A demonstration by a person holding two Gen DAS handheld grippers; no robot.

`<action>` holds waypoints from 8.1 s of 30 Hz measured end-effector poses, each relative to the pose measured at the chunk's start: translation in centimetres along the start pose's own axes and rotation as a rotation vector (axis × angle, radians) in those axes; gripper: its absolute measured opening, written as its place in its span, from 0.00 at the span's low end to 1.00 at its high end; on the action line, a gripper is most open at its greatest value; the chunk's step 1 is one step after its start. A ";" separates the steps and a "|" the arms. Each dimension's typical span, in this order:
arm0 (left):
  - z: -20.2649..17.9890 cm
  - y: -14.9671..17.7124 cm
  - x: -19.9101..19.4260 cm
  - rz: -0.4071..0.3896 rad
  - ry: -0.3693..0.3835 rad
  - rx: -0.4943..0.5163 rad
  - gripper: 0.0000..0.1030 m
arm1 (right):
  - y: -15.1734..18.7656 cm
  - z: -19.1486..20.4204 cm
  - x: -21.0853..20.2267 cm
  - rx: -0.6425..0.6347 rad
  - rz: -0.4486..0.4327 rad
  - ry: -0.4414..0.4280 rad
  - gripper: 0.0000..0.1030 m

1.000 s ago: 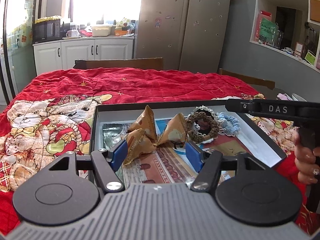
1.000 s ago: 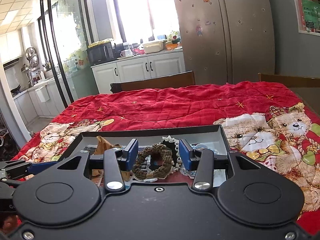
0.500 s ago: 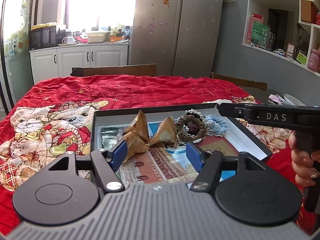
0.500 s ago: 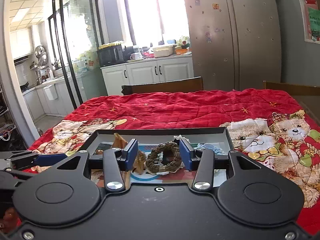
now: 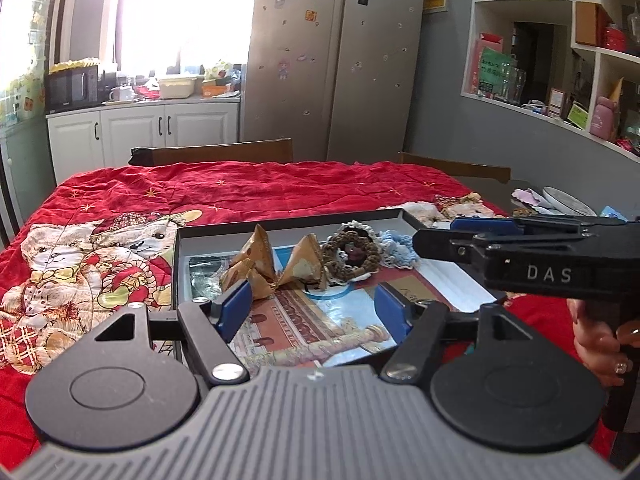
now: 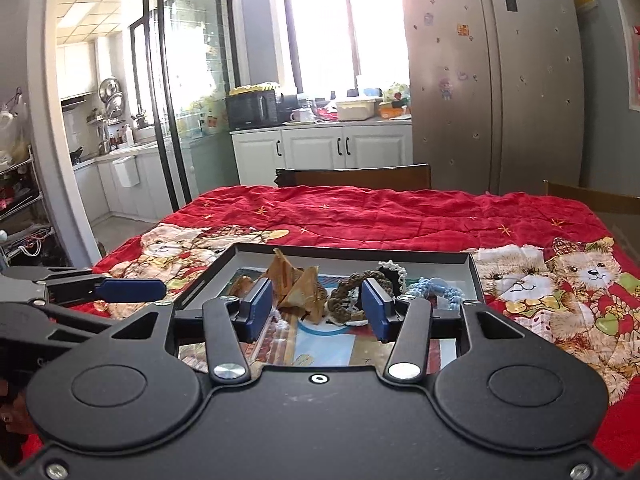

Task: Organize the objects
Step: 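Withdraw both grippers from the box toward the remaining items, then grasp the cream crochet scrunchie with the left gripper while the right gripper grasps a paper pyramid, then lift both held items and carry them toward the black box, then lower both items into the box and open both grippers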

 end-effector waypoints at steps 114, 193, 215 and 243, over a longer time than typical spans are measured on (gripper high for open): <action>-0.2 6.9 -3.9 0.135 0.168 0.070 0.11 | 10.8 2.1 -0.4 -0.076 0.179 -0.039 0.20; -0.7 -3.2 -4.1 -0.109 0.079 0.050 0.11 | -1.5 -0.3 -5.3 -0.106 -0.108 0.058 0.19; 0.3 -2.4 3.6 -0.003 0.016 -0.005 0.11 | -1.0 -3.2 4.1 -0.038 -0.012 0.097 0.19; 1.0 0.8 8.5 0.089 -0.042 -0.021 0.11 | 2.8 -4.9 8.6 -0.015 0.102 0.106 0.19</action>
Point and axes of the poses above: each gripper's, at about its wrist camera, not at the fingertips, and x roughly the way its jaws point, z to its left, y to its underside, the point moved 2 cm from there along x, roughly the way its jaws point, and after that the axes turned 3 degrees about -y, right-handed, at the moved point
